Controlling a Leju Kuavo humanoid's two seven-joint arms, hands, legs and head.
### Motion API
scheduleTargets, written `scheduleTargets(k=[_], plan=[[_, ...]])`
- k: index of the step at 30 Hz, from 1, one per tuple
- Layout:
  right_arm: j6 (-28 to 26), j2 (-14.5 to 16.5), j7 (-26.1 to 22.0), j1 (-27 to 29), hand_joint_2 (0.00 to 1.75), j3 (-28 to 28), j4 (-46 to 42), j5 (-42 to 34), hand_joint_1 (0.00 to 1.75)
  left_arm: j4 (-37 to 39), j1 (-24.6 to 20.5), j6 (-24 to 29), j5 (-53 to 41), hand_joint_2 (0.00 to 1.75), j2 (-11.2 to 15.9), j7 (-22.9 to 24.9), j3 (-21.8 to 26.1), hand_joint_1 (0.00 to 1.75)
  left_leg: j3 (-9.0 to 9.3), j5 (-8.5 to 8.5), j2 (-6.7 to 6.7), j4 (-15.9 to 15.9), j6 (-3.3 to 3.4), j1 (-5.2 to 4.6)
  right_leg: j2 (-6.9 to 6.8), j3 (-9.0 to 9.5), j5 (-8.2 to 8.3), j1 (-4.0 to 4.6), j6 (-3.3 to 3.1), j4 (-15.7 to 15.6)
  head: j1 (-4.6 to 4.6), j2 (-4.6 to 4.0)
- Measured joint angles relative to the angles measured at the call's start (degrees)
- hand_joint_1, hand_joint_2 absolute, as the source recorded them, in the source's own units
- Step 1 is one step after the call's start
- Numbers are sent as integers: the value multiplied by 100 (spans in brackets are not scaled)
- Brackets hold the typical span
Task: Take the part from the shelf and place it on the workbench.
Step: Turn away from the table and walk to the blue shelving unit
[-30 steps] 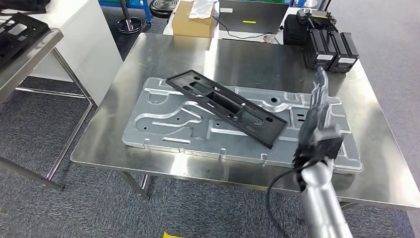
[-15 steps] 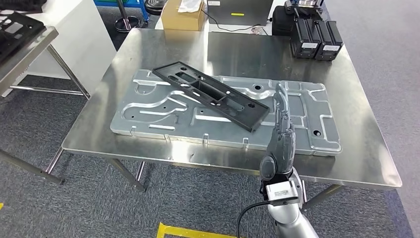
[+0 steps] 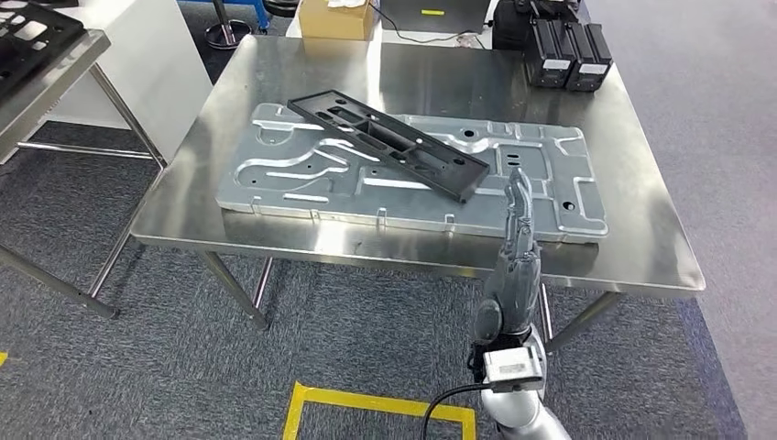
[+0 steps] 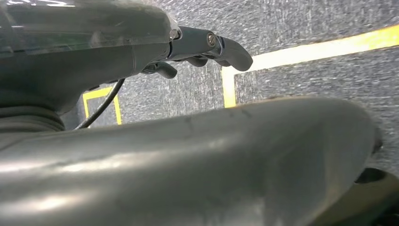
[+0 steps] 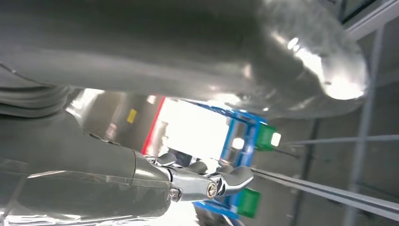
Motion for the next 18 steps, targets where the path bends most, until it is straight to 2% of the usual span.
scheduleTargets(k=[1, 2, 3, 5, 6, 8, 9, 11, 12, 13, 14, 15, 16, 17, 18], plan=[[58, 5, 1, 14, 0, 27, 69, -140, 0, 0, -4, 9, 8, 0, -1, -3, 0, 0, -75, 35, -4, 57, -36, 4, 6, 331, -47, 0, -12, -423, 0, 0], [113, 11, 1, 35, 0, 53, 141, -268, 0, 0, -6, 20, 19, 0, -1, -12, 0, 0, -120, 69, -9, 99, -73, 1, 9, 559, -142, 6, -39, -744, 1, 0], [164, 21, 2, 56, 0, 77, 216, -383, 0, 0, -6, 31, 29, 0, 1, -26, 1, 0, -144, 107, -12, 123, -111, -3, 14, 676, -233, 24, -82, -934, -1, 0], [282, 56, 2, 100, 0, 104, 424, -598, 0, 0, 7, 46, 49, 0, 4, -68, 2, 0, -168, 189, -16, 116, -194, 15, 4, 646, -198, 50, -196, -993, 0, 0], [349, 86, 4, 113, 0, 108, 553, -701, 0, 0, 15, 51, 53, 0, 7, -92, 3, 0, -204, 134, -19, 151, -233, 31, -3, 591, -134, 52, -257, -997, -2, 0], [445, 148, 6, 126, 0, 108, 760, -838, 0, 0, 32, 53, 54, 0, 11, -125, 4, 0, -309, -161, -28, 350, -287, 58, -20, 473, -11, 40, -357, -1012, -5, 0], [465, 167, 7, 127, 0, 107, 807, -863, 0, 0, 36, 52, 53, 0, 12, -132, 4, 0, -352, -309, -29, 446, -299, 60, -21, 434, 21, 42, -381, -1012, -7, 0], [471, 176, 6, 127, 0, 107, 826, -869, 0, 0, 38, 49, 52, 0, 12, -132, 4, 0, -375, -399, -30, 519, -304, 61, -21, 415, 36, 43, -393, -1011, -9, 0], [482, 189, 7, 128, 0, 106, 853, -871, 0, 0, 43, 45, 46, 0, 13, -133, 4, 0, -421, -540, -31, 688, -312, 61, -18, 377, 66, 47, -397, -1011, -9, 0], [497, 207, 15, 134, 0, 99, 903, -874, 0, 0, 47, 34, 32, 0, 17, -133, 4, 0, -493, -740, -33, 1009, -324, 61, -11, 298, 126, 56, -401, -1007, -9, 0], [513, 231, 27, 146, 0, 84, 984, -878, 0, 0, 50, 20, 13, 0, 25, -134, 3, 0, -431, -799, -38, 1267, -321, 59, 4, 145, 239, 74, -399, -996, -10, 0], [529, 259, 39, 157, 0, 69, 1067, -882, 0, 0, 53, 6, -7, 0, 34, -136, 1, 0, -263, -827, -56, 1388, -304, 54, 27, -30, 367, 95, -393, -983, -10, 0], [533, 280, 50, 167, 0, 54, 1130, -884, 0, -1, 49, -4, -21, 0, 48, -137, -3, 0, 60, -765, -105, 1207, -259, 44, 51, -176, 485, 110, -381, -967, -11, 0], [534, 299, 54, 171, 0, 45, 1172, -884, 0, -2, 45, -9, -28, 0, 66, -139, -7, 0, 488, -695, -163, 742, -199, 30, 78, -292, 585, 128, -360, -953, -12, 0], [534, 318, 55, 170, 0, 43, 1188, -884, 0, -3, 40, -9, -29, 0, 79, -140, -9, 0, 777, -755, -213, 345, -151, 13, 95, -329, 648, 134, -334, -954, -10, 1]])
